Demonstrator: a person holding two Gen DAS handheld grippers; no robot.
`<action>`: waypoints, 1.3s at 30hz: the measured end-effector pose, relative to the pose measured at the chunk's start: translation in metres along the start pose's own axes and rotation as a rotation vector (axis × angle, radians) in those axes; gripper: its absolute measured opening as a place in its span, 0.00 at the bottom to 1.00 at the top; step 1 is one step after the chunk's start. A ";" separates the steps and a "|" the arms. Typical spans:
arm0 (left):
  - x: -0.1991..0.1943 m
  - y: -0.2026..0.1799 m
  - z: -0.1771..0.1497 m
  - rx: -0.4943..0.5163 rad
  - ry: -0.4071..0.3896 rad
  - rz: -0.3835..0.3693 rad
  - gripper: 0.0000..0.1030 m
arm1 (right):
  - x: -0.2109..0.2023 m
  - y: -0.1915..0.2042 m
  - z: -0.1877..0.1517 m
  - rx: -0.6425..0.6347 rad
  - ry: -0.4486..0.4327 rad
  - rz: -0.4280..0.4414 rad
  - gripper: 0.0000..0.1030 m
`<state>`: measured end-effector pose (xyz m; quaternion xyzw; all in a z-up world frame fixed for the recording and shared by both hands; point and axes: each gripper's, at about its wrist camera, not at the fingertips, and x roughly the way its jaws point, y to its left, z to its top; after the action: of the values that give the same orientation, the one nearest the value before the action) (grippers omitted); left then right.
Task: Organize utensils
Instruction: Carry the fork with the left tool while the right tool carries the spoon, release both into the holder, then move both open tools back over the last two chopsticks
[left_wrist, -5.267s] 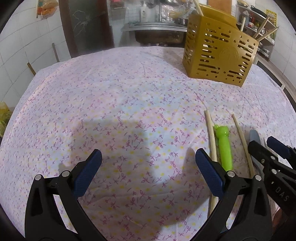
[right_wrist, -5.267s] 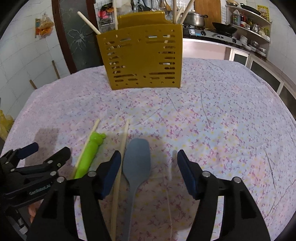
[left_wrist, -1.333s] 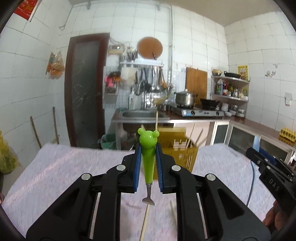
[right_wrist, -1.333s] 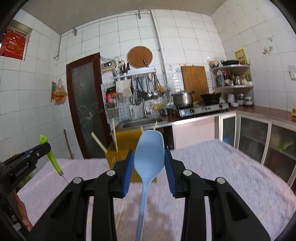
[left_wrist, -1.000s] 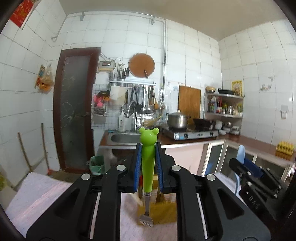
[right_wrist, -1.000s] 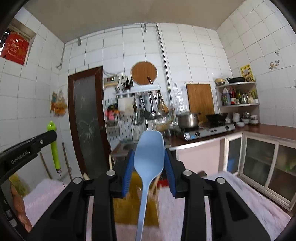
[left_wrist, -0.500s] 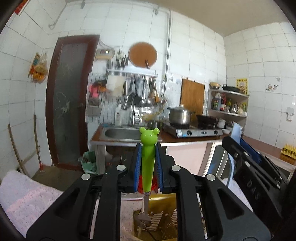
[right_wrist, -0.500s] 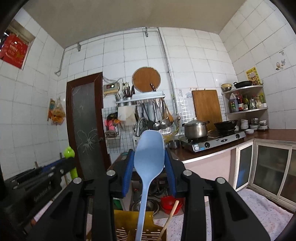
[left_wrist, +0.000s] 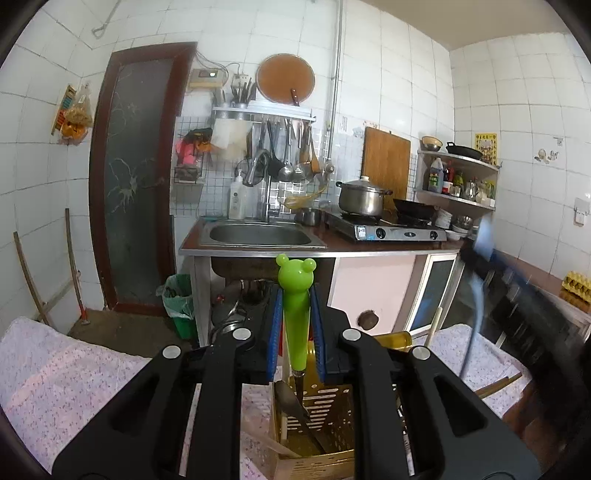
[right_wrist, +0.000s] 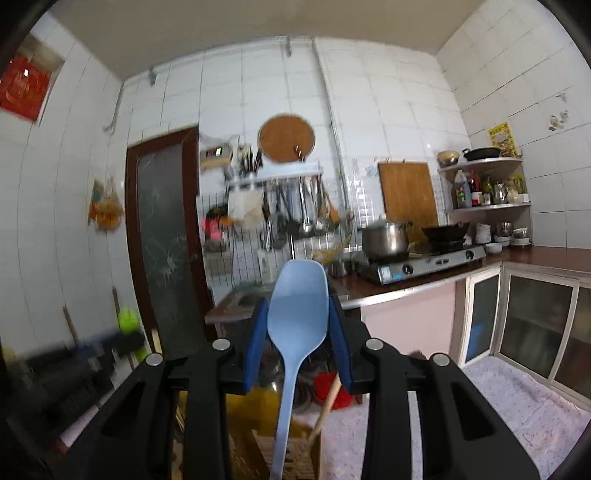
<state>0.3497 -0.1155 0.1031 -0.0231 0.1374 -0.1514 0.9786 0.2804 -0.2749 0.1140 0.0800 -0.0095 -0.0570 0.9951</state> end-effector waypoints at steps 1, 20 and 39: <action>0.001 -0.001 -0.002 0.009 0.005 0.004 0.14 | 0.002 0.003 0.001 -0.006 -0.010 0.001 0.32; -0.080 0.031 0.017 0.058 0.022 0.109 0.90 | -0.056 0.008 0.004 -0.136 0.217 -0.063 0.75; -0.136 0.075 -0.153 0.052 0.469 0.210 0.95 | -0.143 0.030 -0.144 -0.023 0.769 -0.121 0.75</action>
<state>0.2044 -0.0031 -0.0151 0.0521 0.3585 -0.0538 0.9305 0.1458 -0.2060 -0.0246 0.0849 0.3695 -0.0814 0.9218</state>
